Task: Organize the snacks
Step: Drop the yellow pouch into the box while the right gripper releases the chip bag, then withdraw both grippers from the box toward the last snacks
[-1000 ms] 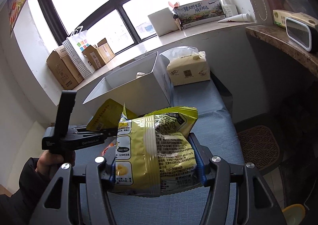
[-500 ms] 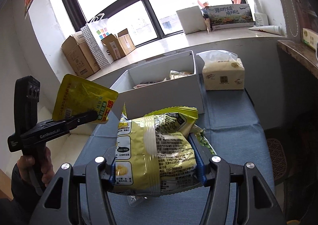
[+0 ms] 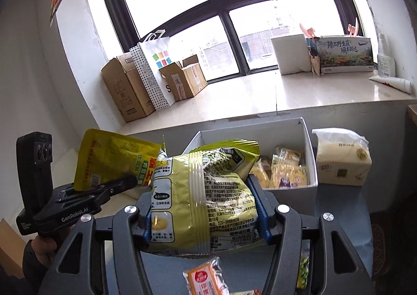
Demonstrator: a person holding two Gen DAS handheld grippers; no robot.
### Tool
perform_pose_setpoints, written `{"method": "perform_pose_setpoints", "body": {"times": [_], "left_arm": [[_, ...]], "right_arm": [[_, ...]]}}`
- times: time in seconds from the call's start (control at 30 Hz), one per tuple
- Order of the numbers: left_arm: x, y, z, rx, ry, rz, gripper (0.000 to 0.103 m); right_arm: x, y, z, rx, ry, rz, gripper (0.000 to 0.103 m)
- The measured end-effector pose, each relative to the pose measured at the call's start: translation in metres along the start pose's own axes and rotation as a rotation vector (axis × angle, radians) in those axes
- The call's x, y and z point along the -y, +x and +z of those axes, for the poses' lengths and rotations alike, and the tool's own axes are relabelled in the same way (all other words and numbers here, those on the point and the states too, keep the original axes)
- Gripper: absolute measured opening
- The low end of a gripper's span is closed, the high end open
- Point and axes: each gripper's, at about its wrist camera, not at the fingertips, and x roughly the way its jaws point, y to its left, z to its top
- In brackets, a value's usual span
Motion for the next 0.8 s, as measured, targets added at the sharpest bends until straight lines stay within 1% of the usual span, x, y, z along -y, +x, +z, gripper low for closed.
{"method": "perform_pose_setpoints", "body": {"times": [0.1,0.2,0.33,0.4,0.43,0.47,0.5,0.53,0.57,0.6,0.7,0.77,0.8], "left_arm": [[-0.007,0.02,0.016,-0.011,0.008,0.0,0.018],[-0.007,0.045,0.028,-0.03,0.026,0.011,0.018],[-0.002,0.079,0.034,-0.061,0.06,0.03,0.018],[0.001,0.094,0.033,-0.082,0.083,0.054,0.021],[0.002,0.101,0.031,-0.094,0.087,0.078,0.039],[0.002,0.106,0.03,-0.104,0.088,0.1,0.068],[0.001,0.108,0.028,-0.1,0.087,0.116,0.081],[0.0,0.106,0.026,-0.079,0.083,0.122,0.095],[-0.001,0.102,0.024,-0.054,0.079,0.13,0.098],[-0.002,0.099,0.023,-0.042,0.076,0.135,0.098],[-0.006,0.094,0.022,-0.044,0.049,0.095,0.099],[-0.005,0.088,0.022,-0.042,0.044,0.112,0.099],[-0.005,0.084,0.021,-0.037,0.046,0.108,0.099]], "right_arm": [[0.006,0.025,0.022,-0.019,-0.004,-0.029,0.063],[0.018,0.05,0.038,-0.053,0.008,-0.079,0.063],[0.042,0.073,0.045,-0.078,0.032,-0.138,0.064],[0.056,0.084,0.045,-0.116,0.073,-0.127,0.069],[0.061,0.088,0.044,-0.13,0.088,-0.133,0.076],[0.066,0.09,0.043,-0.132,0.098,-0.157,0.094],[0.07,0.089,0.041,-0.122,0.108,-0.176,0.101],[0.073,0.087,0.039,-0.113,0.116,-0.186,0.101],[0.076,0.085,0.037,-0.112,0.119,-0.188,0.101],[0.078,0.084,0.035,-0.119,0.117,-0.189,0.101],[0.078,0.079,0.031,-0.123,0.096,-0.21,0.101],[0.078,0.074,0.03,-0.117,0.093,-0.214,0.101],[0.077,0.071,0.029,-0.113,0.098,-0.209,0.101]]}}
